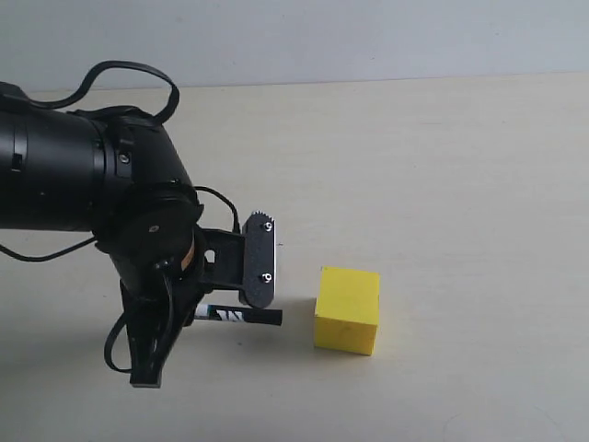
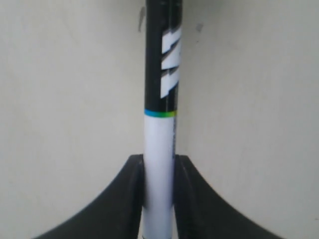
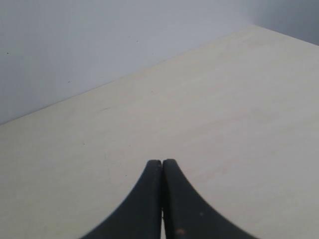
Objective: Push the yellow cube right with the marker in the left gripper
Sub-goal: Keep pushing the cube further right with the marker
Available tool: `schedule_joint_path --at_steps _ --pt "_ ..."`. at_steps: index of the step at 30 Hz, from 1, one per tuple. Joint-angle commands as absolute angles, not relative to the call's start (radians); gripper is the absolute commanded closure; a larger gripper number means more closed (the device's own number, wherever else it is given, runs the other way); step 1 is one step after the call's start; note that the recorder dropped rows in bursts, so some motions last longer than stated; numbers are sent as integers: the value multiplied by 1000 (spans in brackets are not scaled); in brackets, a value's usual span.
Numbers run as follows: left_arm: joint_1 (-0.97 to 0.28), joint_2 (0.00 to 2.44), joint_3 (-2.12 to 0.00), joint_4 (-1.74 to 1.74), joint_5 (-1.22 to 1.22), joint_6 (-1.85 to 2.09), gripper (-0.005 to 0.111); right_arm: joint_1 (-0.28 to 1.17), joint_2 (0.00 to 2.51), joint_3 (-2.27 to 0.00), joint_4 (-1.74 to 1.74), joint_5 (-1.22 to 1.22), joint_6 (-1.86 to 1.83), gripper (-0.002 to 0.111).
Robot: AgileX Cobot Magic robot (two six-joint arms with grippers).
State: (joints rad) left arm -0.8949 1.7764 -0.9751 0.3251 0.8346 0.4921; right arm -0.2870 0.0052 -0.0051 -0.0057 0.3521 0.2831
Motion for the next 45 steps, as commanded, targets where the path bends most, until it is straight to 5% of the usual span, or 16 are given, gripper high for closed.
schedule_joint_path --at_steps 1,9,25,39,45 --pt "-866 1777 -981 345 801 485 107 -284 0 0 -6 345 283 108" --pt "-954 1796 -981 254 623 497 107 -284 0 0 -6 345 283 108" --pt "-924 1796 -981 278 818 485 107 -284 0 0 -6 349 283 108" --pt "-951 1826 -1012 236 554 491 107 -284 0 0 -6 349 283 108" --pt "-964 1868 -1065 294 754 424 107 -284 0 0 -6 349 283 108"
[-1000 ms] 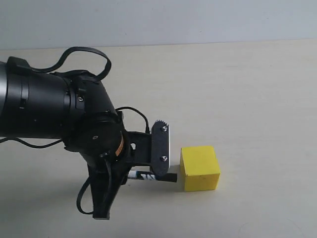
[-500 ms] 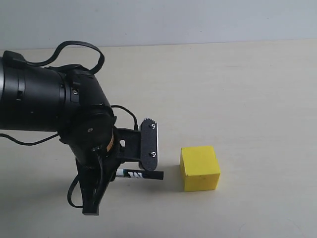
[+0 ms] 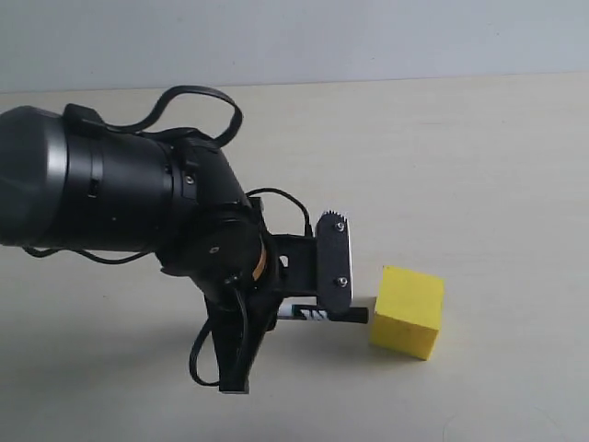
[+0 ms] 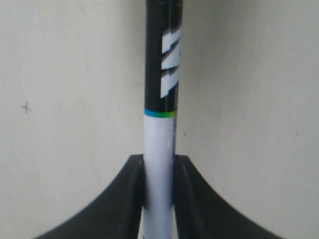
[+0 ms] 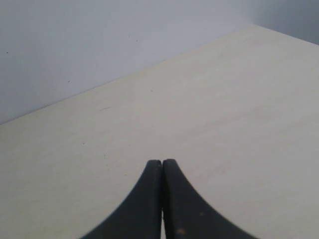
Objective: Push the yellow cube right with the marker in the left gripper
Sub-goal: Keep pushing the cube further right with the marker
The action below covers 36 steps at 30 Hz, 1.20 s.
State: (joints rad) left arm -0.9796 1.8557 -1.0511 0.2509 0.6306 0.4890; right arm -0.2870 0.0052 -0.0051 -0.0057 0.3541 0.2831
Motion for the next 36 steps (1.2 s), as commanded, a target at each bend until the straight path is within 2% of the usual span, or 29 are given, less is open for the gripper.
schedule_joint_path --at_steps 1,6,11,17,22,26,36 --pt "-951 1868 -1065 296 782 412 107 -284 0 0 -6 349 283 108" --pt "-916 1868 -1056 296 837 411 107 -284 0 0 -6 349 283 108" --pt "-923 1868 -1058 300 778 415 107 -284 0 0 -6 349 283 108" --pt "-1013 1939 -1149 252 685 422 107 -284 0 0 -6 349 283 108" --pt "-1051 1978 -1205 255 774 418 107 -284 0 0 -6 349 283 108" --pt "-1006 1958 -1190 273 896 414 107 -284 0 0 -6 349 283 108" --pt "-1020 1871 -1162 246 890 388 107 -284 0 0 -6 349 283 108"
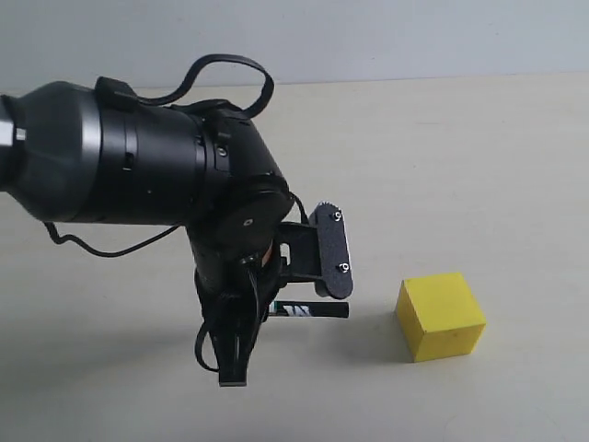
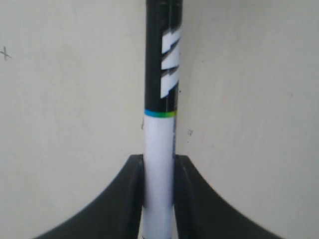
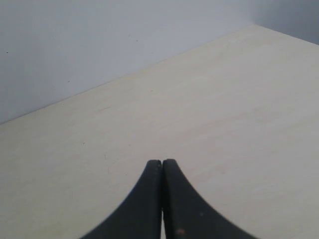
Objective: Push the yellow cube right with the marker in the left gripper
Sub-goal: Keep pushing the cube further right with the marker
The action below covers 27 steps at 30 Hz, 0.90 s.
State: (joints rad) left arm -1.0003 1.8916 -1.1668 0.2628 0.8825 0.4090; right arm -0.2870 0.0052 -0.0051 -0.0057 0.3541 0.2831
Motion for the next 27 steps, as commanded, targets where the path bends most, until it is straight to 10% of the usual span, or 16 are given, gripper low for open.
schedule_joint_path --at_steps 1,27 --pt "-1023 1874 -1162 246 890 384 107 -284 0 0 -6 349 283 108" --pt "-1062 2020 -1381 180 984 385 107 -284 0 0 -6 349 283 108"
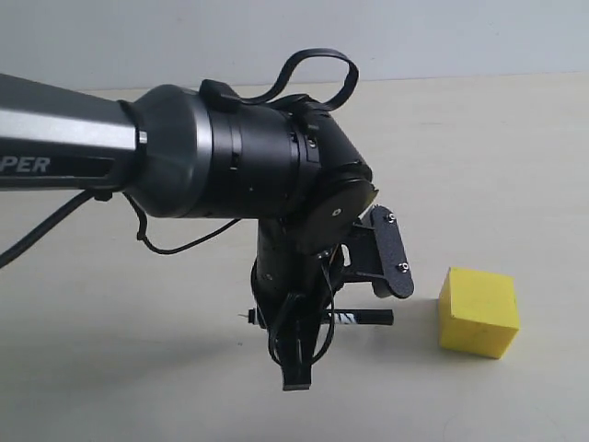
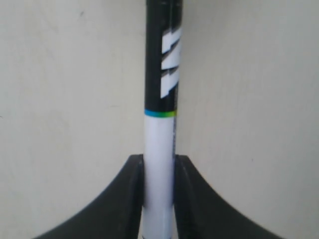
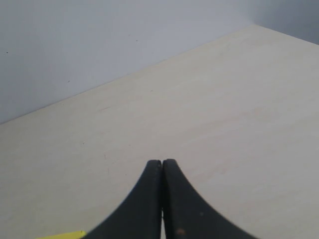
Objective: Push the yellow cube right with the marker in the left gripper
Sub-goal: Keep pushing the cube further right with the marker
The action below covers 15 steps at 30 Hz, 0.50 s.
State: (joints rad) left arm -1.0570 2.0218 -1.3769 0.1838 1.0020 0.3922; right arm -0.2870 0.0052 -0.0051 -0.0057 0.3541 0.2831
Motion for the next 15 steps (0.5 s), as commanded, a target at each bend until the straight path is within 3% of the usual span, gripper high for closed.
schedule_joint_path --at_steps 1,9,15 --pt "-1066 2020 -1381 180 965 385 107 -284 0 0 -6 349 283 108" --pt "-1134 2060 -1424 170 815 385 107 -284 0 0 -6 337 283 108" --pt "-1136 2067 -1434 218 1013 334 107 -284 0 0 -6 346 283 108"
